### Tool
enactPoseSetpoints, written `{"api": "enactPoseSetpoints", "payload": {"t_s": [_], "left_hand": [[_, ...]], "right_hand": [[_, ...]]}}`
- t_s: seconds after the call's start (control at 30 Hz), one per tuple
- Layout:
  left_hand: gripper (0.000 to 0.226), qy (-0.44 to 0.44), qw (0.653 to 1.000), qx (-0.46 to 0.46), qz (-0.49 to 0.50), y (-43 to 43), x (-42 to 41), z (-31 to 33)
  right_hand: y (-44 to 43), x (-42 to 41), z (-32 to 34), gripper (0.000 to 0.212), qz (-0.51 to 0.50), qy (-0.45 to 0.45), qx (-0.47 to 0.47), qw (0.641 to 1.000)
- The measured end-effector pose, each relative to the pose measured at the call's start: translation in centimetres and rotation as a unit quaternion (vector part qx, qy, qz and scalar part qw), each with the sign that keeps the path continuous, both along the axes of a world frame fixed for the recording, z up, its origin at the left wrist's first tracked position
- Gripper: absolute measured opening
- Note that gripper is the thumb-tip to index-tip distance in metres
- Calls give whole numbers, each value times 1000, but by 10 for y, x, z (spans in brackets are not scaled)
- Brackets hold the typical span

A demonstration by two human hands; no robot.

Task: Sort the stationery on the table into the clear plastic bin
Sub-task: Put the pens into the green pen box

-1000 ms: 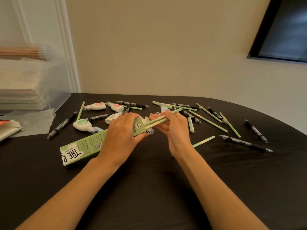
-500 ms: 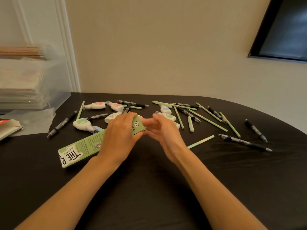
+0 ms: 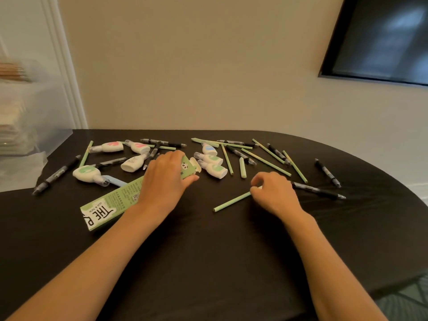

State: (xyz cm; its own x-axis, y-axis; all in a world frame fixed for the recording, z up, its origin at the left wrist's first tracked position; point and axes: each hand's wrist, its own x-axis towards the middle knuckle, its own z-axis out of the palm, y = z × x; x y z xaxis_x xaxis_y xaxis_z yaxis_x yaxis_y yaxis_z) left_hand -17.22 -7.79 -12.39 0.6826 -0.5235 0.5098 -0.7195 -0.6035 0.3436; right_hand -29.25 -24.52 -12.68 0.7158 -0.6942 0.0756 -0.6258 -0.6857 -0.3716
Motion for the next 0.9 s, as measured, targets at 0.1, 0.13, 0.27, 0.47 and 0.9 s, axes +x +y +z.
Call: {"api": "enactPoseSetpoints", "payload": {"t_s": [0.1, 0.13, 0.27, 0.47, 0.9], "left_hand": [[55, -7, 1000, 15, 12, -12, 0, 0], [55, -9, 1000, 21, 16, -15, 1, 0], [53, -15, 999, 35, 23, -24, 2, -2], [50, -52, 997, 52, 22, -25, 4, -1], [52, -78, 991, 93, 50, -20, 17, -13]], "right_hand": [[7, 2, -2, 27, -8, 26, -29, 999], [11, 4, -2, 31, -18, 22, -33, 999], [27, 12, -2, 35, -25, 31, 2, 999], [32, 16, 5, 47, -55, 65, 72, 994], [8, 37, 12, 29, -84, -57, 78, 992]]}}
